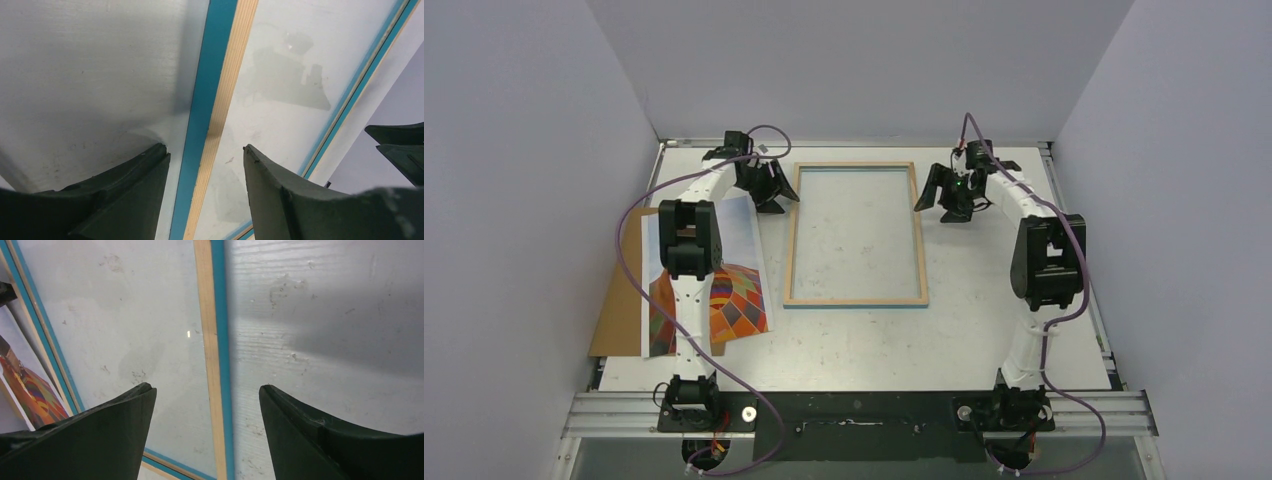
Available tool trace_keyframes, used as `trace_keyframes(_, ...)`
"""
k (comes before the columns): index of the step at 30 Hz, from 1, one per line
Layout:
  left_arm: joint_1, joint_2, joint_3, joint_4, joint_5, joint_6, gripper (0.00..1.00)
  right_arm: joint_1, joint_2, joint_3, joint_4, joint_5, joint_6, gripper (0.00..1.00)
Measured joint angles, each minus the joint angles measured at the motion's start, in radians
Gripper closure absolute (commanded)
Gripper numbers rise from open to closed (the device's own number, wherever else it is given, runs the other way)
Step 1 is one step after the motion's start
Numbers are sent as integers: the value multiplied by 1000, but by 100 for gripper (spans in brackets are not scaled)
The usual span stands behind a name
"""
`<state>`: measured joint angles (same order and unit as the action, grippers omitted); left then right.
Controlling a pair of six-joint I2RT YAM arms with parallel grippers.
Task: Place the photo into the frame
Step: Place the photo frame item in the photo frame.
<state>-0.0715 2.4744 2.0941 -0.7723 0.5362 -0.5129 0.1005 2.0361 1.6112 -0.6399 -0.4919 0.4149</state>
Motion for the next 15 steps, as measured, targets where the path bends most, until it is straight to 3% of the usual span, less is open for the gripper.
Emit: trace_keyframes(15,-37,-128,-264,119,75,19,53,6,-36,-254,205,-32,165,21)
